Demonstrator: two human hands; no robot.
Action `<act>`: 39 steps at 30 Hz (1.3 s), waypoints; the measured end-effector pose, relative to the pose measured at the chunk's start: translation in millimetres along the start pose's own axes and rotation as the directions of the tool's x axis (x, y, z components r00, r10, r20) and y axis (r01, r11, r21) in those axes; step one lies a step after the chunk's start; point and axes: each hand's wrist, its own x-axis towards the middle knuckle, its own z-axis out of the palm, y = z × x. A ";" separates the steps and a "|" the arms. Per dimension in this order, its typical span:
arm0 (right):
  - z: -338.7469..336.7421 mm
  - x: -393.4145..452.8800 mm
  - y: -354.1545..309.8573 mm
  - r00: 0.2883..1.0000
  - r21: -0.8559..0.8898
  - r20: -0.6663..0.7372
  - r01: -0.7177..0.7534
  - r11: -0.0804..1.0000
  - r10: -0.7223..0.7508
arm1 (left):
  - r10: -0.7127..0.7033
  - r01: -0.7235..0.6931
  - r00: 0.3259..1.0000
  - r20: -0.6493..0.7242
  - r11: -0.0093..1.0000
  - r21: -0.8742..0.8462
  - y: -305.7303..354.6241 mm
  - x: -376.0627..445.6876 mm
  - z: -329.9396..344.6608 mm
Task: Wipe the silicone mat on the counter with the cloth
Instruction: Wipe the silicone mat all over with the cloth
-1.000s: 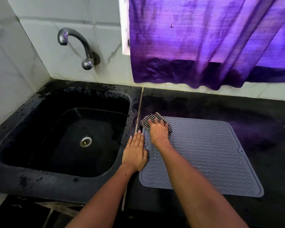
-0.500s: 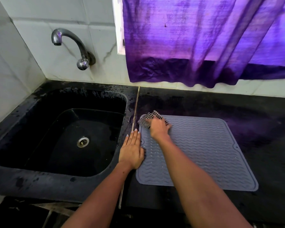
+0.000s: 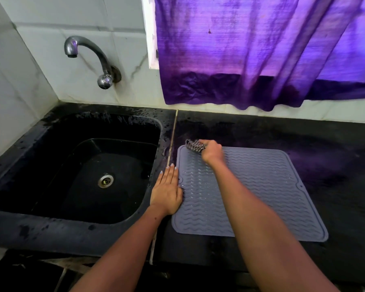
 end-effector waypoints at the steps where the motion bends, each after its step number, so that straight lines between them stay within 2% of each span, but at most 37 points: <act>1: -3.8 0.4 3.2 0.997 -0.009 -0.071 -0.012 1.000 0.012 | 0.000 0.000 1.000 -0.004 1.000 0.000 -0.1 0.1 0.3; 3: -6.0 -1.6 11.1 0.993 -0.204 -0.098 0.045 0.978 -0.066 | 0.000 0.000 1.000 -0.009 1.000 0.003 -0.1 0.2 0.7; 6: 4.5 -5.0 25.8 0.978 -0.515 0.093 0.207 0.832 -0.186 | -0.005 0.005 1.000 -0.005 1.000 0.002 0.4 0.7 0.6; 9: 11.4 -6.3 33.1 0.968 -0.556 0.184 0.243 0.795 -0.168 | -0.010 0.010 1.000 -0.004 1.000 0.002 0.8 0.6 -0.4; 16: 13.7 -12.4 36.0 0.969 -0.545 0.186 0.239 0.804 -0.162 | -0.010 0.010 1.000 0.011 1.000 -0.003 2.0 -0.2 -3.4; 18: 7.6 -10.9 29.9 0.974 -0.478 0.183 0.206 0.854 -0.133 | -0.007 0.007 1.000 0.019 1.000 -0.003 2.1 -0.5 -4.1; 19: 2.0 -7.1 24.6 0.982 -0.383 0.165 0.154 0.911 -0.097 | -0.008 0.008 1.000 0.021 1.000 -0.006 1.5 -0.8 -4.4; 21: -15.1 1.7 15.1 0.995 -0.068 0.072 -0.061 0.996 0.066 | -0.005 0.005 1.000 0.017 1.000 -0.007 1.3 -1.4 -4.2; 23: -29.8 9.3 12.8 0.959 0.281 -0.015 -0.269 0.921 0.285 | -0.002 0.002 1.000 0.021 1.000 0.002 1.6 -1.6 -4.3; 24: -33.1 11.2 14.3 0.940 0.349 -0.076 -0.288 0.892 0.334 | -0.006 0.006 1.000 0.020 1.000 0.000 1.3 -1.8 -3.9; 25: -34.5 11.6 17.3 0.937 0.303 -0.148 -0.261 0.917 0.315 | -0.011 0.011 1.000 0.017 1.000 -0.001 1.4 -1.3 -3.4; 27: -32.7 8.5 24.1 0.976 0.022 -0.189 -0.111 0.994 0.113 | -0.014 0.014 1.000 0.015 1.000 0.010 1.1 -0.5 -2.8; 29: -24.3 3.9 33.8 0.995 -0.283 -0.032 0.079 0.956 -0.092 | -0.017 0.017 1.000 0.012 1.000 0.022 1.1 -0.4 -2.4; 31: -16.6 -1.9 41.4 0.982 -0.446 0.159 0.160 0.880 -0.099 | -0.019 0.018 1.000 0.014 0.999 0.033 1.2 -0.3 -2.3; 34: -13.5 -4.4 47.7 0.963 -0.527 0.258 0.213 0.823 -0.084 | -0.015 0.014 1.000 0.015 1.000 0.020 1.9 -1.0 -3.6; 39: -15.5 -7.0 52.1 0.959 -0.536 0.265 0.232 0.812 -0.100 | -0.036 0.036 0.999 0.019 0.999 -0.024 0.4 0.9 -5.7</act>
